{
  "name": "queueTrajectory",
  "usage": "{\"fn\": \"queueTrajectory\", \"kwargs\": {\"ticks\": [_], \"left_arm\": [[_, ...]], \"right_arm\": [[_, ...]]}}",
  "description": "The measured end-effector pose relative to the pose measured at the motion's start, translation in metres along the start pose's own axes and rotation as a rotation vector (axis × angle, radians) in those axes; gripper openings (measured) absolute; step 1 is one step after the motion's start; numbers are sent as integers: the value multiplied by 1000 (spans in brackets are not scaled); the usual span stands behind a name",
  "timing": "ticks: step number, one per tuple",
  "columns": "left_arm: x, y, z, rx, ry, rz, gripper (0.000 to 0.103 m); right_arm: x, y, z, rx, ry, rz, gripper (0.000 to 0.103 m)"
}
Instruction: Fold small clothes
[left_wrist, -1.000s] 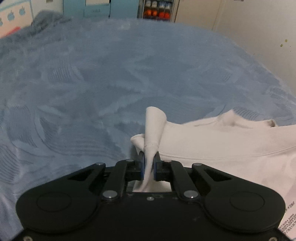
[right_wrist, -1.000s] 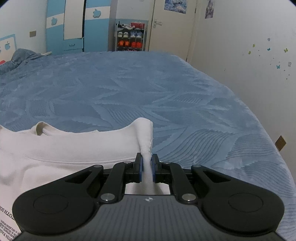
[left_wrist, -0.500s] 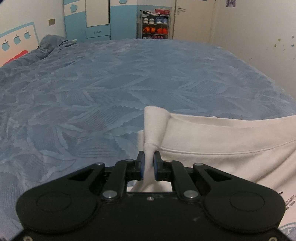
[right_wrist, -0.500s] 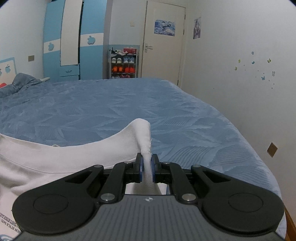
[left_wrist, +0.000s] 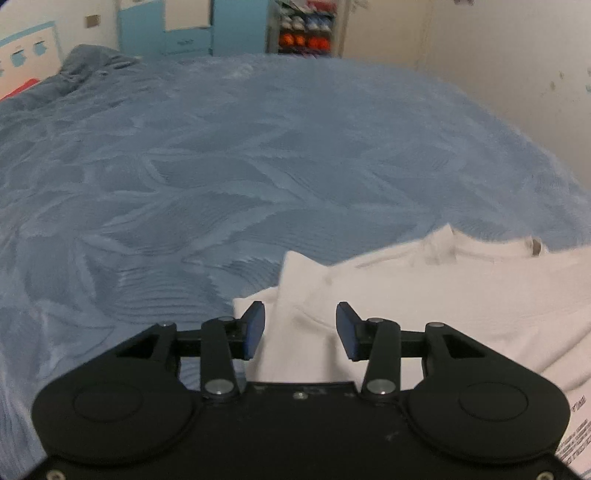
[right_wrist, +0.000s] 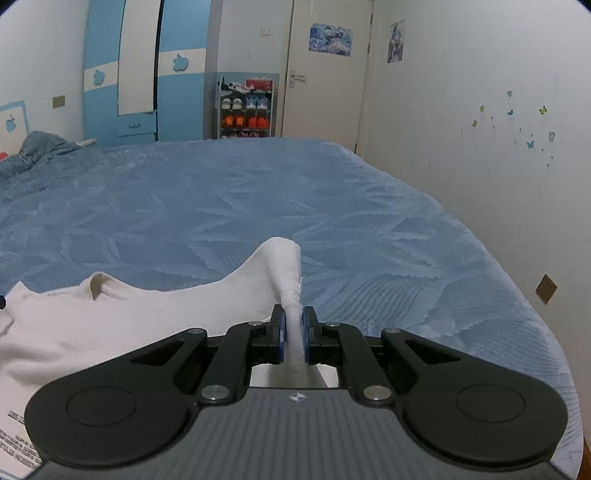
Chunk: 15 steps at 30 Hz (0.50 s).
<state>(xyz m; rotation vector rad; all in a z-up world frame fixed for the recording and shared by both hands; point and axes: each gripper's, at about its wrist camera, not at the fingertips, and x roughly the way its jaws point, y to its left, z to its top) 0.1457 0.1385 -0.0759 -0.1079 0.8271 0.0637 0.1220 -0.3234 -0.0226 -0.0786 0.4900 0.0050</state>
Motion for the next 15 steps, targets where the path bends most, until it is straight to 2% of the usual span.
{"fn": "queueTrajectory", "kwargs": {"ticks": [2, 4, 7, 8, 9, 14, 15], "left_arm": [[12, -7, 2, 34, 26, -7, 44], [21, -12, 1, 60, 28, 17, 42], [35, -12, 0, 64, 47, 49, 35], [39, -10, -1, 59, 59, 38, 27], [40, -9, -1, 62, 65, 43, 12], [39, 3, -1, 29, 69, 29, 10], [39, 4, 0, 25, 68, 27, 12]], "right_arm": [[2, 0, -3, -1, 8, 2, 9], [6, -1, -3, 1, 18, 2, 9], [9, -1, -4, 9, 28, 7, 9], [9, -1, -4, 11, 31, 8, 9], [10, -1, -4, 9, 32, 9, 9], [18, 2, -6, -7, 50, 2, 9], [21, 3, -7, -13, 55, -4, 9]]}}
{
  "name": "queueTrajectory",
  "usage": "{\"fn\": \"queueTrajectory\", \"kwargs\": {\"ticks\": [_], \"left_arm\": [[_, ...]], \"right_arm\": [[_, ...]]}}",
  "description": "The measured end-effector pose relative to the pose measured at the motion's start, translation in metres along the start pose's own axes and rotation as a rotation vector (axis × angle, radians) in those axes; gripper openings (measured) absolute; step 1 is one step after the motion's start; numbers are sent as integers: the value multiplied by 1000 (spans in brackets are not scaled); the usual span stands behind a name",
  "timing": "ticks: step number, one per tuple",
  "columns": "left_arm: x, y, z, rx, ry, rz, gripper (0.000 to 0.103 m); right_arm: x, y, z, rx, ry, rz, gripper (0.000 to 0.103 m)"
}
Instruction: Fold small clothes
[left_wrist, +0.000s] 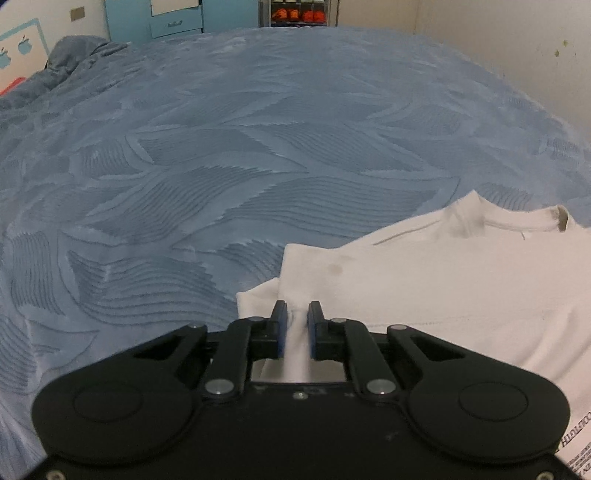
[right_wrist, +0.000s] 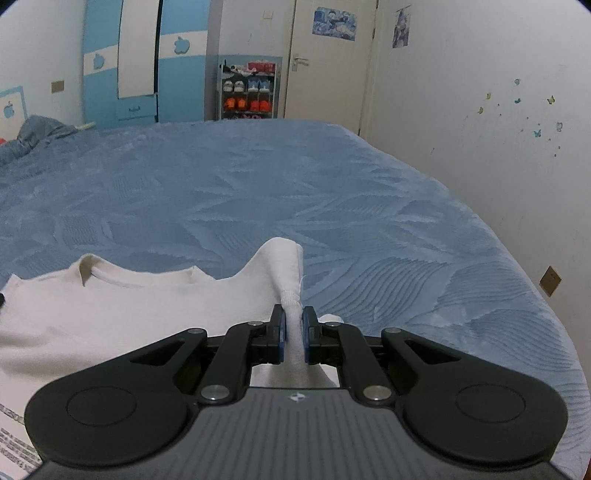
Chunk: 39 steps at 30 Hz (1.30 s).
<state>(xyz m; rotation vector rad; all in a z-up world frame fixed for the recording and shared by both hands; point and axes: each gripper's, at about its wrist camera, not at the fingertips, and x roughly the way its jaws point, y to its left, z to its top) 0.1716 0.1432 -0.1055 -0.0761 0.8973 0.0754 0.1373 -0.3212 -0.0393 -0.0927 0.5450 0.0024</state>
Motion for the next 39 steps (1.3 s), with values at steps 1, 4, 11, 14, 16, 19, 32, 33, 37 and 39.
{"fn": "queueTrajectory", "kwargs": {"ticks": [1, 4, 11, 14, 16, 19, 32, 33, 37, 39], "left_arm": [[1, 1, 1, -3, 2, 6, 18], [7, 1, 2, 11, 13, 50, 42], [7, -8, 1, 25, 0, 14, 18], [2, -15, -2, 50, -15, 33, 13], [-2, -17, -3, 58, -23, 38, 13], [-7, -18, -5, 60, -25, 45, 14], [8, -14, -4, 27, -11, 17, 17], [8, -9, -3, -2, -9, 18, 8], [-20, -2, -4, -58, -96, -7, 6], [-45, -4, -4, -57, -161, -3, 6]], "right_arm": [[3, 1, -1, -4, 6, -8, 10], [13, 1, -2, -7, 24, -19, 14], [44, 1, -3, -25, 93, -44, 34], [51, 0, -3, -16, 108, -35, 37], [54, 1, -2, -15, 112, -36, 37], [57, 5, -3, -29, 109, -64, 17], [51, 7, -5, -60, 81, -49, 9], [51, 7, -5, -65, 74, -39, 9], [29, 5, 2, -55, 0, -59, 8], [4, 5, 8, -40, -48, -46, 8]]}}
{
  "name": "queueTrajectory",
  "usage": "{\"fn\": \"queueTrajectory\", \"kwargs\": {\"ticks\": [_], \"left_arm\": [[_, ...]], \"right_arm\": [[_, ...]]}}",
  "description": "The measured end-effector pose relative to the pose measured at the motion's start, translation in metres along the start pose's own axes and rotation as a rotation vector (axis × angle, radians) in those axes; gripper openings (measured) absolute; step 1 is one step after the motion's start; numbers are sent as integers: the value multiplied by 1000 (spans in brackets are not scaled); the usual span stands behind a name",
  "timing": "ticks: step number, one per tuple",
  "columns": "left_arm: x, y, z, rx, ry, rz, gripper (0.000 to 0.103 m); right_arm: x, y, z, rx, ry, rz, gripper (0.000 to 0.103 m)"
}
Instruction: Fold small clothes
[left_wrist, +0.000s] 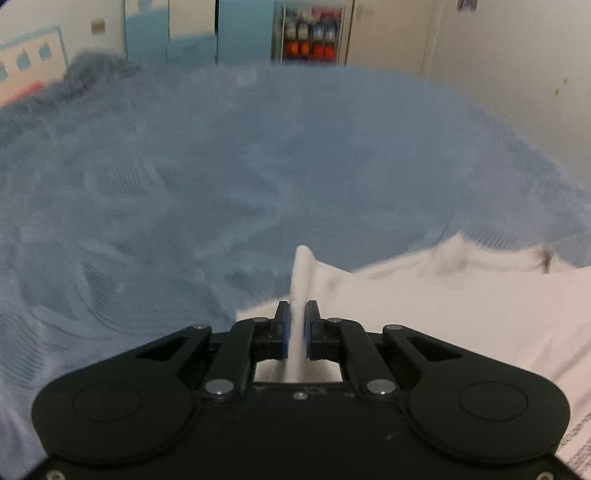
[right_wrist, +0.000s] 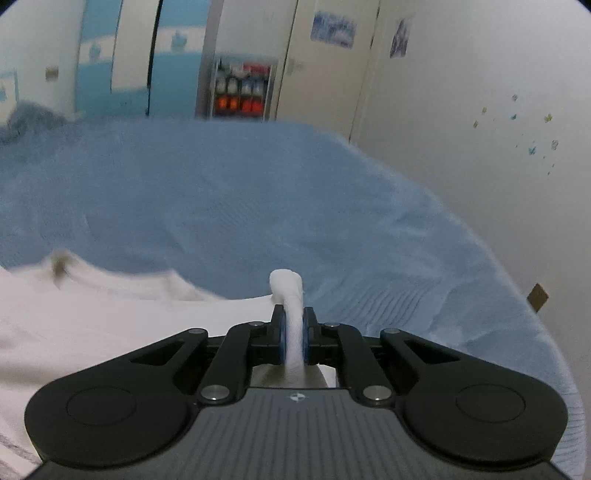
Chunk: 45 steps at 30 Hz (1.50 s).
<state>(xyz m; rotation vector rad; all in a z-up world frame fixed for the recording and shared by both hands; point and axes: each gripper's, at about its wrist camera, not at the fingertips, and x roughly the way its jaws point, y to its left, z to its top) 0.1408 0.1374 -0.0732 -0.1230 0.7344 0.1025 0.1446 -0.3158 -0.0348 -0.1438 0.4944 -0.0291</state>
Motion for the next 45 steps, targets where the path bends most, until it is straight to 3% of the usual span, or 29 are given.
{"fn": "queueTrajectory", "kwargs": {"ticks": [9, 14, 17, 25, 30, 35, 37, 41, 43, 45], "left_arm": [[-154, 7, -1, -45, -278, -45, 6], [-225, 10, -28, -62, -334, -60, 6], [-239, 5, -37, -34, -330, -44, 6], [-150, 11, -28, -67, -261, -10, 6], [-61, 5, -10, -65, -187, 17, 7], [36, -1, -17, -25, -62, 77, 8], [48, -2, -22, -26, -33, 89, 11], [33, 3, -28, -9, -65, 144, 35], [18, 4, -24, -21, -87, 162, 34], [-2, 2, -21, -44, -107, 137, 40]], "right_arm": [[-125, -22, -7, 73, -183, 0, 8], [-191, -29, -19, 82, -248, 15, 8], [-202, -24, -17, 50, -270, 13, 8], [-113, -6, -5, 13, -214, -11, 8], [-34, 14, -7, -21, -118, -59, 8], [36, 33, -40, -125, -2, -114, 12], [48, 35, -47, -137, 41, -132, 18], [30, 33, -40, -109, 6, -157, 28], [10, 36, -32, -106, -52, -185, 29], [-13, 40, -20, -94, -81, -122, 29]]}}
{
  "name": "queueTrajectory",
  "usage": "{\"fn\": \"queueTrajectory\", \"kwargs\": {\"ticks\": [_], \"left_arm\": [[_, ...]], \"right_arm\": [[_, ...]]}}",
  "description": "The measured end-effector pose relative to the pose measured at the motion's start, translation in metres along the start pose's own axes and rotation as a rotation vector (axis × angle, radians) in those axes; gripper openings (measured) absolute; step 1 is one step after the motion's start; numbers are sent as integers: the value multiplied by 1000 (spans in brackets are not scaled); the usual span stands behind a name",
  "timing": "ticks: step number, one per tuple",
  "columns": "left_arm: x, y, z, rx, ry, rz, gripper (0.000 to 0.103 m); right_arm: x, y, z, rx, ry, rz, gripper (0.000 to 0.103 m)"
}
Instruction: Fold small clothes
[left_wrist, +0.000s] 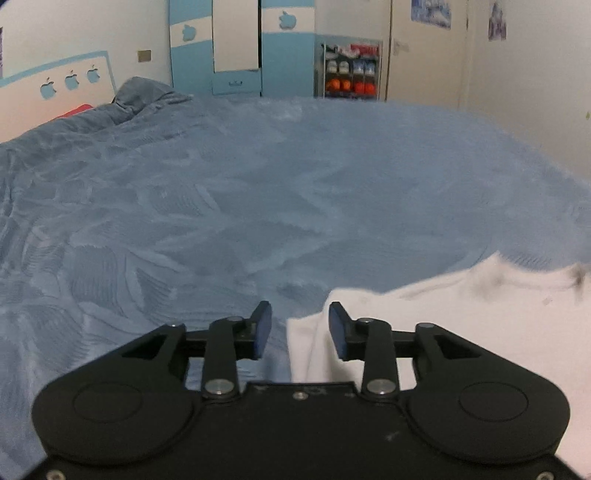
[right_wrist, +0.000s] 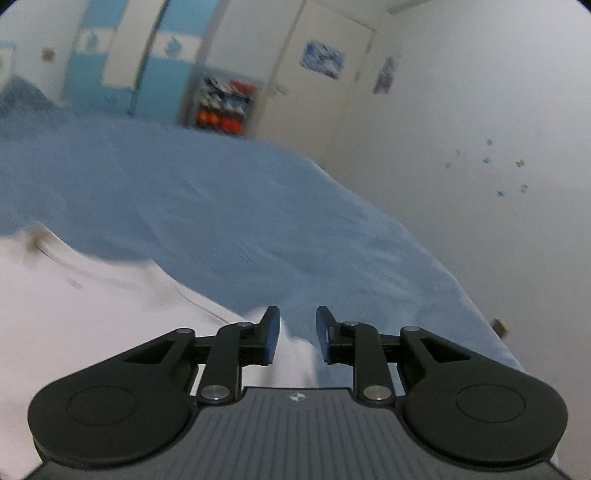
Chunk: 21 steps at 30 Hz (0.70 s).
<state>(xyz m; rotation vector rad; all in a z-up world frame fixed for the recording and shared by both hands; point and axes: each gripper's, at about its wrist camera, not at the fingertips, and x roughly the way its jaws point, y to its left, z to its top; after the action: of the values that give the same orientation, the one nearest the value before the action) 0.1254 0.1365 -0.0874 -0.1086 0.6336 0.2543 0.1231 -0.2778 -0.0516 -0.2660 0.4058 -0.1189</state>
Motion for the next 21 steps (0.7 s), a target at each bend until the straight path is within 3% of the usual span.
{"fn": "queueTrajectory", "kwargs": {"ticks": [4, 7, 10, 13, 16, 21], "left_arm": [[-35, -23, 9, -9, 6, -78, 44], [-49, -49, -3, -19, 46, -175, 47], [-45, -75, -23, 18, 99, -242, 47], [-35, -97, -41, 98, 143, -232, 47], [-20, -101, -54, 114, 209, -222, 48], [-16, -92, -62, 128, 225, -201, 51]], "right_arm": [[-25, 21, 23, 133, 72, 149, 29], [-25, 37, 24, 219, 148, 270, 29], [-25, 64, 16, 180, 189, 290, 29], [-23, 79, 5, 134, 224, 324, 29], [-12, 79, -3, 117, 256, 316, 29], [1, 66, -16, 138, 275, 277, 27]]}}
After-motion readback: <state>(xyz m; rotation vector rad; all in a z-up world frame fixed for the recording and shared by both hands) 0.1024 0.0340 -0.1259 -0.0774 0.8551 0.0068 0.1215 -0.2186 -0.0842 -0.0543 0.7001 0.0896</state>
